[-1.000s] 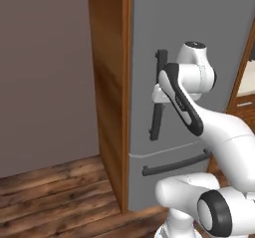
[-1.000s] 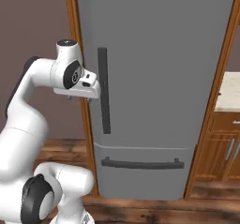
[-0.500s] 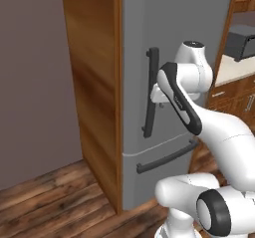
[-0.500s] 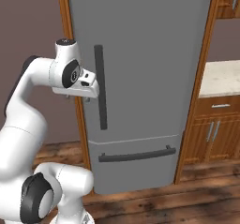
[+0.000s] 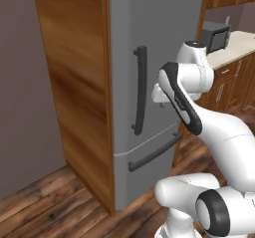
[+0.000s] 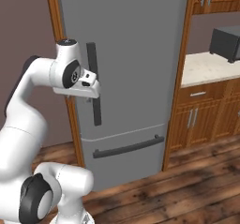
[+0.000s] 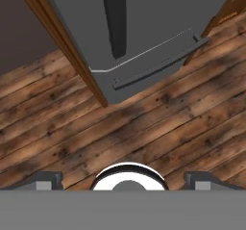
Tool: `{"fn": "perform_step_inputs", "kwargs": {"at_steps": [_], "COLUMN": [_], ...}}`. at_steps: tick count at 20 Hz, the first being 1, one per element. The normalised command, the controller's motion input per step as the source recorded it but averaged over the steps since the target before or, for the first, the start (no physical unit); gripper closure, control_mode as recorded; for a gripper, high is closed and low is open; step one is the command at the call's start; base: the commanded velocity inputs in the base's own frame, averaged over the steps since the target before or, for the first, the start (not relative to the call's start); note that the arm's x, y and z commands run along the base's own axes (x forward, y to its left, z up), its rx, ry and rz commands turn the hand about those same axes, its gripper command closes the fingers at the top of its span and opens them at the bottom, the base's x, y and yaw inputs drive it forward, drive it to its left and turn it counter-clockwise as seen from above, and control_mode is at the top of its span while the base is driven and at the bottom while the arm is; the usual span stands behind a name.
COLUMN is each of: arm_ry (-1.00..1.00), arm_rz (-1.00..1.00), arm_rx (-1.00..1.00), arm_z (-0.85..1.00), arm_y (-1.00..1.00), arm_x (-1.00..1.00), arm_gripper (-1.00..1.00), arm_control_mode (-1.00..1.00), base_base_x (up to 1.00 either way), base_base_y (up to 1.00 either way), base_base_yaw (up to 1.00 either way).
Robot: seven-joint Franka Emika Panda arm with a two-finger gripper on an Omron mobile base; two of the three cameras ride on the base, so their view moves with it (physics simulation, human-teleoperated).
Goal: Retrieve the butter from the fridge and place it on a plate on the dining table. Then retrieve the butter knife by the fridge and place it near the plate.
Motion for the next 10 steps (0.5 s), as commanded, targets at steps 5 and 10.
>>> {"fn": "perform_step_inputs", "kwargs": {"at_steps": [5, 10], "arm_ry": [0.00, -0.14], "arm_rz": [0.00, 0.06], "arm_rx": [0.00, 0.01], "arm_z": [0.00, -0.10], "arm_y": [0.00, 0.00], "arm_x": [0.00, 0.27], "arm_gripper": [-1.00, -1.00], "arm_control_mode": [-1.00, -1.00], "base_base_x": [0.00, 0.00], "base_base_y": [0.06, 0.00], "base_base_yaw": [-0.04, 0.00]}}
